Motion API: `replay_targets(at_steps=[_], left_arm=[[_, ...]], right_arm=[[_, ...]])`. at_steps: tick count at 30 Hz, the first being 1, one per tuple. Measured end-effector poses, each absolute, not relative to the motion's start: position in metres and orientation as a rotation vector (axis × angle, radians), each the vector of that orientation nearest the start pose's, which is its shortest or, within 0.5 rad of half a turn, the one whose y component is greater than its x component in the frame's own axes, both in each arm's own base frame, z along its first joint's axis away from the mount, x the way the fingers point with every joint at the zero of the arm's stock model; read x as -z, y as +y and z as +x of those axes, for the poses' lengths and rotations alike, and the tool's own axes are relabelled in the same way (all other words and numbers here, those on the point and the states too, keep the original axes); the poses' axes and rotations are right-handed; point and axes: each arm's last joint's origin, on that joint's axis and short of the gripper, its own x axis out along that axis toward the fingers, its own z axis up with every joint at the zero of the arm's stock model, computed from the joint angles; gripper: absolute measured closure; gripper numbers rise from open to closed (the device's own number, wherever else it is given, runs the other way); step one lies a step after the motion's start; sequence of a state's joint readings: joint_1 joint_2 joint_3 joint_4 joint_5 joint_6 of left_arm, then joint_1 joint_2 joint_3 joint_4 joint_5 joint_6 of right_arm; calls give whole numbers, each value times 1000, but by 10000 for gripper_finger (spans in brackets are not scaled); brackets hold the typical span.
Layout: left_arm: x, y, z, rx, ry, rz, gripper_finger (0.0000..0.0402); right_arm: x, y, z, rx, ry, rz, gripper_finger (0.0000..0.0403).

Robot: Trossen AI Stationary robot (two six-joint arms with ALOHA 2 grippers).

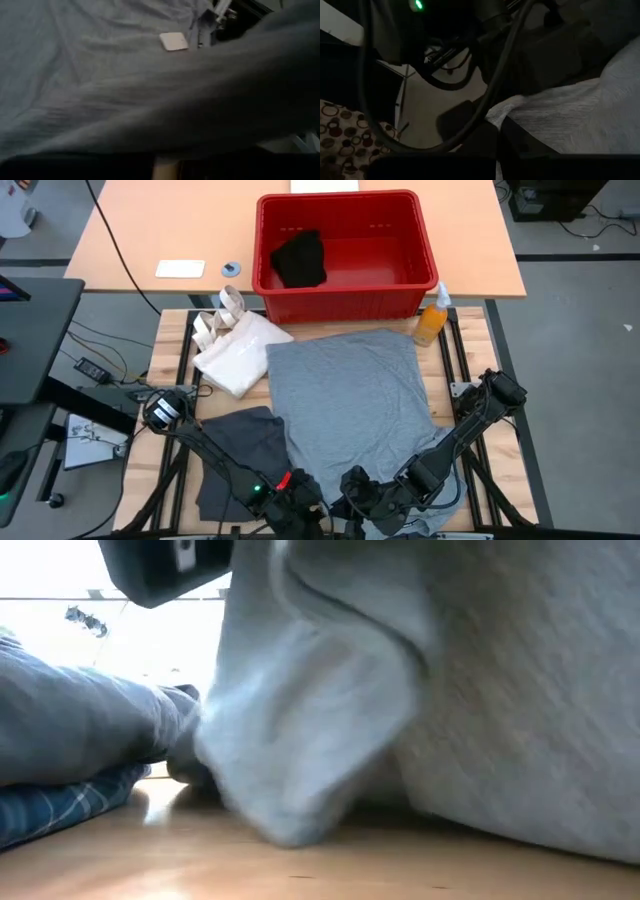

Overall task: Fold Laundry from Bin
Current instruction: Fold the light gray t-shirt

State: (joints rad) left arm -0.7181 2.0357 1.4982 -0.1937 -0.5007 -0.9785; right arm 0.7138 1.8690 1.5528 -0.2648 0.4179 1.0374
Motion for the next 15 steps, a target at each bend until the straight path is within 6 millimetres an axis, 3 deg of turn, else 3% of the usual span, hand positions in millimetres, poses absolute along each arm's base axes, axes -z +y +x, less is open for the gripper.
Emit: replay_targets(at_steps=[2, 4, 10, 15], left_arm=[[-204, -286, 347, -93, 629, -526, 354], [-205, -287, 345, -75, 644, -530, 385], [-228, -290, 328, 36, 728, -532, 393], [-260, -277, 306, 59, 774, -436, 396]], right_arm=[[-285, 271, 329, -4, 595, 687, 395], [-286, 270, 326, -3, 619, 674, 395], [-296, 259, 312, -3, 713, 626, 395], [-296, 258, 303, -104, 870, 607, 394]])
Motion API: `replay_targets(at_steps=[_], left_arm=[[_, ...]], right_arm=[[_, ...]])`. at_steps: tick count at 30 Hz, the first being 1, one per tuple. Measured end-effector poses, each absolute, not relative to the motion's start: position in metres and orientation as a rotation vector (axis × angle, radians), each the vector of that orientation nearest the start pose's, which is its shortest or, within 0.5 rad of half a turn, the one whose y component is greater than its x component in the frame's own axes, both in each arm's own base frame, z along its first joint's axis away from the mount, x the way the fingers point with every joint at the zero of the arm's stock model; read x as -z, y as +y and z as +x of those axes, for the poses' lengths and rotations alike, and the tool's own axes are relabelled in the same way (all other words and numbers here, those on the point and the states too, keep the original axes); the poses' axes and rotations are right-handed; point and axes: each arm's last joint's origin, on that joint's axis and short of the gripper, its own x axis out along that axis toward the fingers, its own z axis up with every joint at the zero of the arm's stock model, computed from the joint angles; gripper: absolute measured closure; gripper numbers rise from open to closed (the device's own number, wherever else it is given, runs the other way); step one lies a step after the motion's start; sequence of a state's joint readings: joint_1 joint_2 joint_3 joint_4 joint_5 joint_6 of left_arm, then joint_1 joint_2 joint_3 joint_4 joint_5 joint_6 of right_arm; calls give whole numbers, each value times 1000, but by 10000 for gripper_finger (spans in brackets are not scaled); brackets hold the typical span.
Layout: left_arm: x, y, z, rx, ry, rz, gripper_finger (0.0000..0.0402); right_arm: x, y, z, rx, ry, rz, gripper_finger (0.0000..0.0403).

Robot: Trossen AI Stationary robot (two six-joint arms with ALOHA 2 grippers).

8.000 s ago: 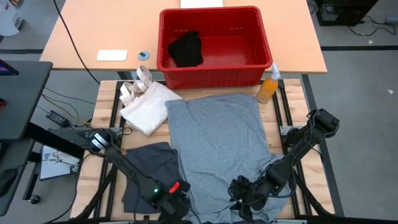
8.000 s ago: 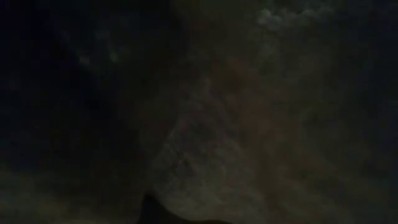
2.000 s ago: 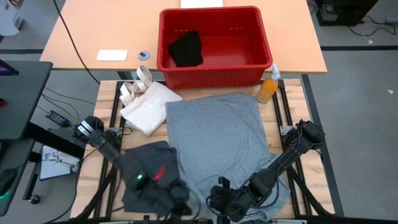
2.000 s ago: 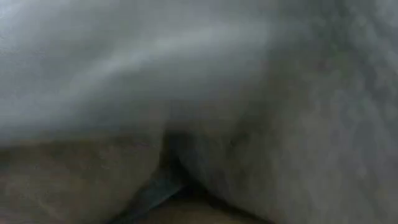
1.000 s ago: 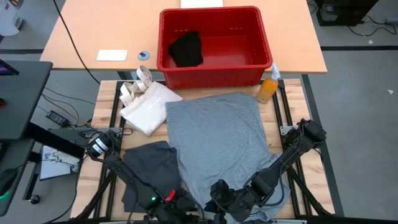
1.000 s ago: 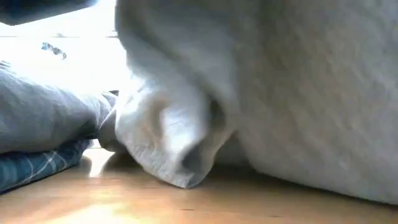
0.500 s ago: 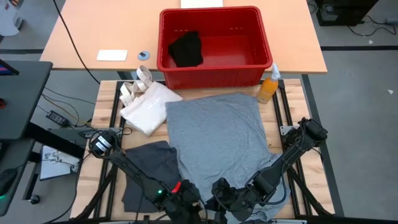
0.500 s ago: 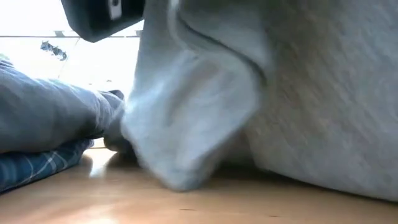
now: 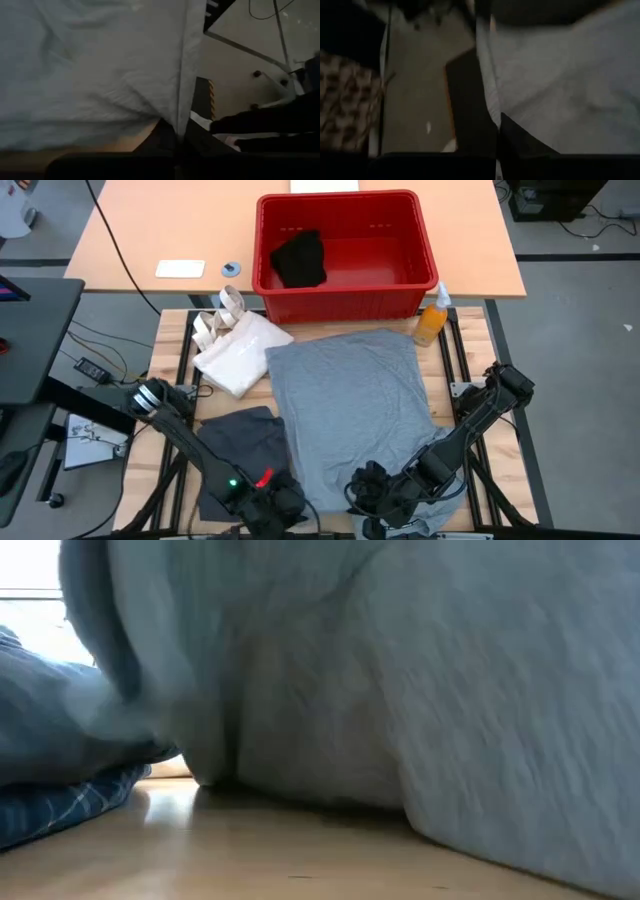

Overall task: Fold Laundry from Bin
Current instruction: Fold the light gray t-shirt

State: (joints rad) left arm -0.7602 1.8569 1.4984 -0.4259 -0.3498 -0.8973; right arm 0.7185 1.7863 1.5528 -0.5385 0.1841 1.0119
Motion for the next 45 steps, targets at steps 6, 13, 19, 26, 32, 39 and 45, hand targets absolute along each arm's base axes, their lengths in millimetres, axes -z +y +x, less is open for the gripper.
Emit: replay_targets(at_steps=[6, 13, 19, 26, 32, 39, 45], left_arm=[[-298, -242, 310, -22, 599, -262, 395], [-313, -200, 345, -15, 474, -62, 395], [-309, -173, 374, 38, 433, -114, 395], [-272, -171, 408, 161, 434, -114, 395], [-261, -164, 421, 154, 405, -91, 395], [-268, -150, 430, 202, 305, 3, 395], [-260, -140, 446, 281, 198, 50, 395]], right_arm=[[-293, 261, 302, -152, 951, 676, 394], [-296, 268, 293, -126, 966, 745, 393], [-290, 276, 276, -44, 1044, 777, 393], [-288, 285, 262, 9, 1097, 830, 393], [-287, 295, 250, 41, 1068, 847, 393], [-283, 304, 228, 127, 1058, 827, 393], [-281, 304, 223, 192, 1089, 867, 393]])
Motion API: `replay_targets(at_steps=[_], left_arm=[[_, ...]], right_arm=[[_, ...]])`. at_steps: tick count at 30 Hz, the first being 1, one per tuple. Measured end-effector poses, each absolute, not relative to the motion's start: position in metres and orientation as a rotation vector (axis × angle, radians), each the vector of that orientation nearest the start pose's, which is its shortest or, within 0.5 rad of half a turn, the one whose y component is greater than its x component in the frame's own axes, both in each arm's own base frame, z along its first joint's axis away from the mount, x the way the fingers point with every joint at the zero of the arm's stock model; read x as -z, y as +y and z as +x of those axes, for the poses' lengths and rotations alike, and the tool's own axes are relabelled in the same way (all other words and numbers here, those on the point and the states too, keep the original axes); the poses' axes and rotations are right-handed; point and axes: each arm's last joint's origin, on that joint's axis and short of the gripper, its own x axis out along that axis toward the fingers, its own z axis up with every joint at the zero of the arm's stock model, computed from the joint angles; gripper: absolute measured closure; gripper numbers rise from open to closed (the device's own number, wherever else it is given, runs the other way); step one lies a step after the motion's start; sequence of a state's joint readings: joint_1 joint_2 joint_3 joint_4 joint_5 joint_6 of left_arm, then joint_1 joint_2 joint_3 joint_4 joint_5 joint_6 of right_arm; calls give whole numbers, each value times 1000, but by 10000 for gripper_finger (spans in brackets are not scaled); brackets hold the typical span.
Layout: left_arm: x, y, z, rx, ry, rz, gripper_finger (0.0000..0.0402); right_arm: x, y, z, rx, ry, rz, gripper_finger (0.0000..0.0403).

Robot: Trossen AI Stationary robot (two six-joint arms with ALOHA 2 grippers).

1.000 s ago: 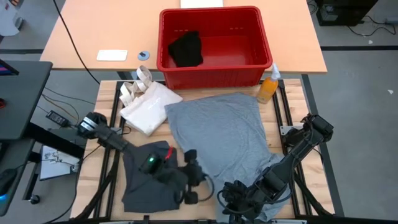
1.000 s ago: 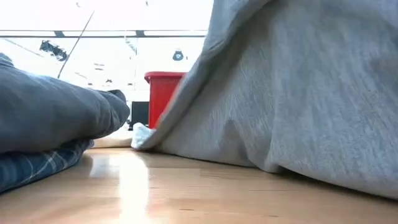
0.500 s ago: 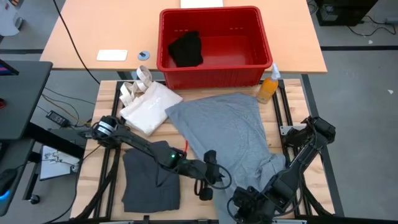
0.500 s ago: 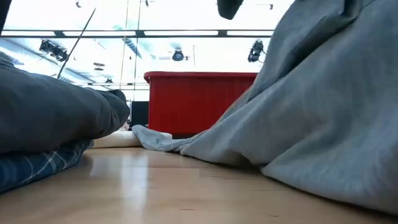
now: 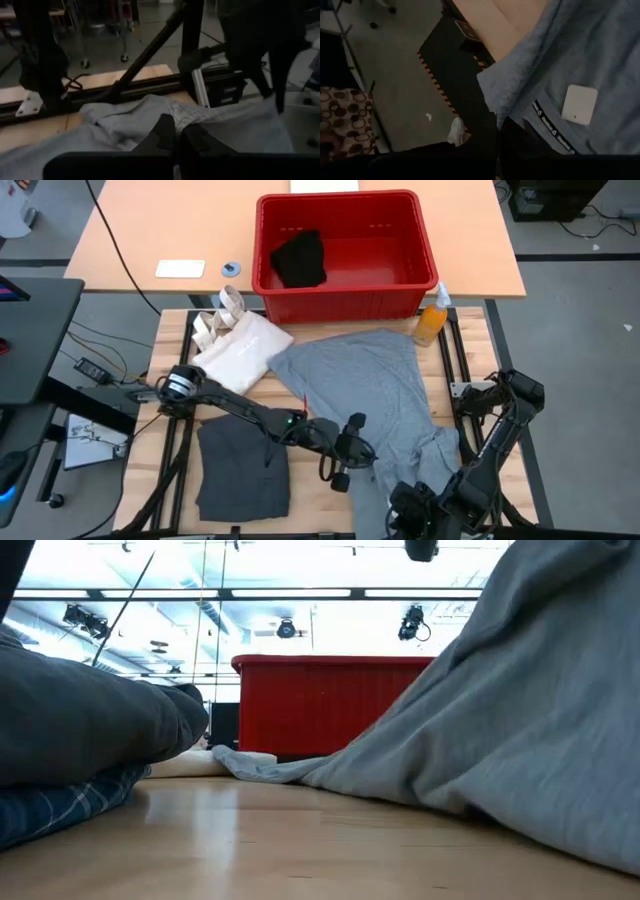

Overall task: Fold Laundry from Bin
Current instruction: Fold the light gray t-shirt

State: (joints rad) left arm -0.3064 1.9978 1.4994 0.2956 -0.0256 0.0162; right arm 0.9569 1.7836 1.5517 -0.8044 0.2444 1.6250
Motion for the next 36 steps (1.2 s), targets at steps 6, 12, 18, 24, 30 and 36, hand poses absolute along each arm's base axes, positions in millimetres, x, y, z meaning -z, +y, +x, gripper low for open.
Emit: replay_targets(at_steps=[6, 12, 18, 24, 30, 36], left_arm=[[-243, -130, 457, 295, 208, 58, 395], [-229, -123, 469, 312, 146, 56, 395], [-213, -119, 475, 302, 150, 86, 395], [-207, -117, 477, 293, 158, 105, 387], [-207, -117, 477, 295, 163, 116, 310], [-207, -117, 477, 296, 162, 114, 210]], right_arm=[[-279, 301, 222, 277, 1102, 921, 393], [-276, 300, 216, 376, 1084, 990, 393], [-274, 297, 214, 436, 1082, 1004, 392], [-273, 296, 212, 458, 1104, 1002, 356], [-273, 295, 214, 460, 1179, 1014, 289], [-272, 294, 213, 459, 1233, 1011, 240]])
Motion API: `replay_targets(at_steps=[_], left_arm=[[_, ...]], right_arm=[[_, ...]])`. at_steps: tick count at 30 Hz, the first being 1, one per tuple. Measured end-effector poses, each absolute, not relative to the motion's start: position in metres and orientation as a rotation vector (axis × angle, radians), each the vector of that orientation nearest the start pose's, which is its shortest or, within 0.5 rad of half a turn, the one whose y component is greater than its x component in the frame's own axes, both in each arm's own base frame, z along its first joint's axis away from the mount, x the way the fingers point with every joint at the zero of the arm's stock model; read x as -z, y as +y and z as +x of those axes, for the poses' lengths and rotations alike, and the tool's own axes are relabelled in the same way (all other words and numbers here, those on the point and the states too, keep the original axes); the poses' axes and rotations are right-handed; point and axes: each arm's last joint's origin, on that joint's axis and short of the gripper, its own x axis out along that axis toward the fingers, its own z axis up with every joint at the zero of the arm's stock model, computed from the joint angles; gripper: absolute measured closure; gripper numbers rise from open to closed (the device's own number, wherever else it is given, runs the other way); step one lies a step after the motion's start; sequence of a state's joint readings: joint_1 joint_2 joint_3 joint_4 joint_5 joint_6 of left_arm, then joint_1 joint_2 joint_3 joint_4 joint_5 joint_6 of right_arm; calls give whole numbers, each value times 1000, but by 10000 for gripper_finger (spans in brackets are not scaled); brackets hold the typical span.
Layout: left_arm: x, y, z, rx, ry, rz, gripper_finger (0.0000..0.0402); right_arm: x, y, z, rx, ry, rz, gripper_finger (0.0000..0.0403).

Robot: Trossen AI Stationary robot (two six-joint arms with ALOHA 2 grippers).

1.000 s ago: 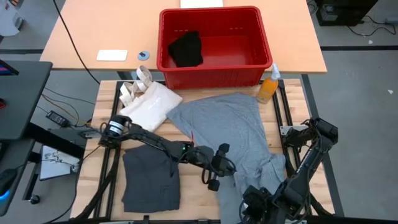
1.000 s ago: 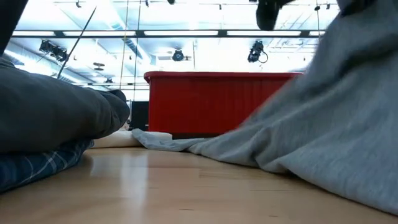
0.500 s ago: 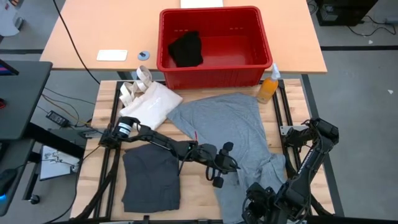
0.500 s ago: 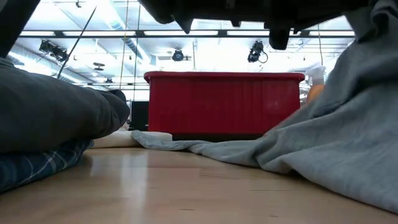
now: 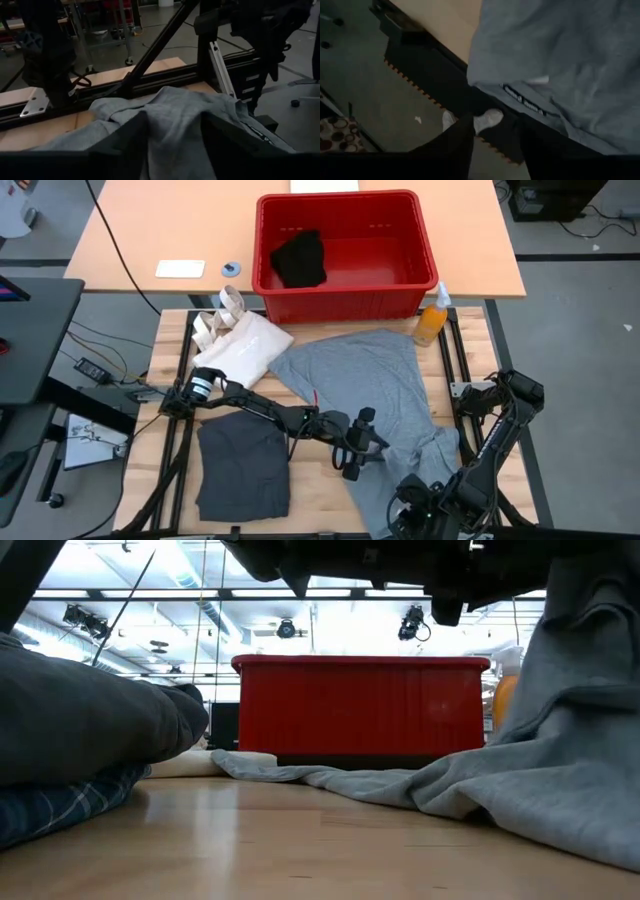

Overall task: Fold Laundry from Bin
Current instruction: Fold the light gray t-shirt

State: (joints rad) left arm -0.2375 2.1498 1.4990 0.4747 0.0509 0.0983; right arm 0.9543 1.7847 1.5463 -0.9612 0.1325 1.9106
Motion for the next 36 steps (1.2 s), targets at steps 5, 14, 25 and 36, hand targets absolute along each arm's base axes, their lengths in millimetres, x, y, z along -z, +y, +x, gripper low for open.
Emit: replay_targets(at_steps=[5, 14, 25, 36], left_arm=[[-207, -120, 476, 306, 165, 86, 167], [-212, -134, 469, 400, 184, 31, 159], [-262, -78, 422, 65, 619, 84, 196], [-241, 4, 367, -175, 1284, 6, 229]], right_arm=[[-272, 295, 212, 452, 1285, 1021, 233], [-283, 289, 205, 458, 1229, 1010, 234], [-310, 248, 196, 465, 1108, 778, 234], [-311, 202, 235, 352, 1198, 450, 234]])
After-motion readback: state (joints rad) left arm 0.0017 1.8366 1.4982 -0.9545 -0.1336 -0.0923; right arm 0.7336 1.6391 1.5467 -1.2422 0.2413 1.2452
